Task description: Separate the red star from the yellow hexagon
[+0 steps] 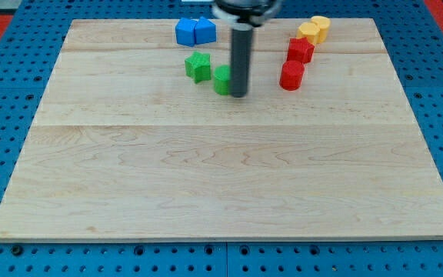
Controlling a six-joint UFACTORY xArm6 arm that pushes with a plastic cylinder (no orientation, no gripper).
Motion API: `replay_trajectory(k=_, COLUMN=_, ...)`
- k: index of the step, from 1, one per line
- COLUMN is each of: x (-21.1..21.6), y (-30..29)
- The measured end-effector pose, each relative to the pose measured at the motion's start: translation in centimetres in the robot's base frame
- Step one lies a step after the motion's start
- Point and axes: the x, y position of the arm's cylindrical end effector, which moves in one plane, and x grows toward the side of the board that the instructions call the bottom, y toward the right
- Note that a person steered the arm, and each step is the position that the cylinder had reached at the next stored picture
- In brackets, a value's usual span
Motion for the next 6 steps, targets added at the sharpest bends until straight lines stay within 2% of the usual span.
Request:
replay_trajectory(k=1, x=-2.7, y=-5.0)
replay_trajectory(k=2, x=-1.1, y=0.1)
replay_trajectory(k=3, x=-5.2, y=3.6)
replay_trajectory(k=4, x=-9.4, y=4.4)
replay_trajectory(k=5, x=-11.7, y=7.7)
replay_trajectory(k=6, x=-10.6, y=11.5)
